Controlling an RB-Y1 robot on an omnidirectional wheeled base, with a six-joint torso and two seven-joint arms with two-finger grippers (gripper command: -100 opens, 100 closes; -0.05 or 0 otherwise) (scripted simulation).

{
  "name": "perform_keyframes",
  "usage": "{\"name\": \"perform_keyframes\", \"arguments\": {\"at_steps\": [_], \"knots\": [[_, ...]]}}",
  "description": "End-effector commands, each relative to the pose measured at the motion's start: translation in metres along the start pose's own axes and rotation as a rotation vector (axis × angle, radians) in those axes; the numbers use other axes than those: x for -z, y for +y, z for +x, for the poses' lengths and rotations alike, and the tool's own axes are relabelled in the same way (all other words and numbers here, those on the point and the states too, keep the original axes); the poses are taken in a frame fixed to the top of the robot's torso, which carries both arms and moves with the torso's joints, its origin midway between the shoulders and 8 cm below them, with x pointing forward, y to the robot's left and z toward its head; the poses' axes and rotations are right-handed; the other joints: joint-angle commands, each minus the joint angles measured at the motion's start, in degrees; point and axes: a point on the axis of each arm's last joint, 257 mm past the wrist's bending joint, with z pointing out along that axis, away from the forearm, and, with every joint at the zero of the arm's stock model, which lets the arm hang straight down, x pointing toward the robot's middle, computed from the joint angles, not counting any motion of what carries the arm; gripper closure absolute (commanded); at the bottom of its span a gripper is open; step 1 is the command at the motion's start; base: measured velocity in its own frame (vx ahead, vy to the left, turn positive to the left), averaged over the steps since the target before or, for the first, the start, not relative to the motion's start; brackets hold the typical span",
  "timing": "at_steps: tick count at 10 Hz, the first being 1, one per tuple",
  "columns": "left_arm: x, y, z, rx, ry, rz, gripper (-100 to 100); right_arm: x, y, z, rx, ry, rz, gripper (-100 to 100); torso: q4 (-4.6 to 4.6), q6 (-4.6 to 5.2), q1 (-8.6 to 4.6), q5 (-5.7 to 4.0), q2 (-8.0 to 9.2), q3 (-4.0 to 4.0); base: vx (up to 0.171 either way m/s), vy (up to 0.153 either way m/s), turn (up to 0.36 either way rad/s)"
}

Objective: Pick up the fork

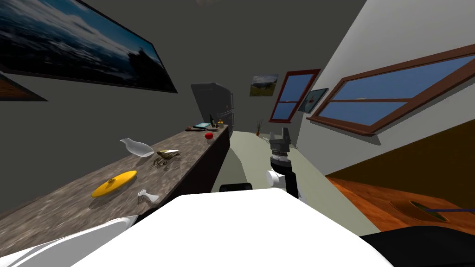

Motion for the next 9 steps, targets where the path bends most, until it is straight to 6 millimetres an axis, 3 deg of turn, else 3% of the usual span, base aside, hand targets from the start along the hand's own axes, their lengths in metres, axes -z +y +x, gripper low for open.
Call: {"name": "perform_keyframes", "arguments": {"at_steps": [1, 2, 4, 5, 6, 9], "knots": [[0.004, 0.000, 0.002, -0.010, 0.007, 0.003, -100, 0.000, 0.000, 0.000, 0.000, 0.000, 0.000, 0, 0.00, 0.00, 0.00, 0.00, 0.00, 0.00, 0.005, -0.001, 0.024], [0.012, -0.008, 0.022, -0.030, 0.064, 0.021, -100, 0.000, 0.000, 0.000, 0.000, 0.000, 0.000, 0, 0.00, 0.01, -0.16, -0.04, 0.01, 0.00, 0.020, 0.043, -0.251], [0.015, -0.008, 0.025, -0.033, 0.074, 0.023, -100, 0.000, 0.000, 0.000, 0.000, 0.000, 0.000, 0, -0.02, 0.03, 0.06, 0.00, -0.06, -0.04, 0.015, 0.061, -0.107], [0.026, -0.015, 0.045, -0.048, 0.133, 0.042, -100, 0.000, 0.000, 0.000, 0.000, 0.000, 0.000, 0, -0.01, 0.00, -0.02, 0.00, -0.03, -0.02, 0.023, 0.070, -0.261], [0.027, -0.015, 0.047, -0.055, 0.138, 0.043, -100, 0.000, 0.000, 0.000, 0.000, 0.000, 0.000, 0, -0.02, 0.07, 0.07, 0.00, -0.07, -0.04, 0.011, 0.081, -0.161], [0.053, -0.027, 0.085, -0.091, 0.251, 0.083, -100, 0.000, 0.000, 0.000, 0.000, 0.000, 0.000, 0, -0.01, 0.01, 0.17, 0.04, -0.06, -0.04, 0.016, 0.105, -0.183]]}}
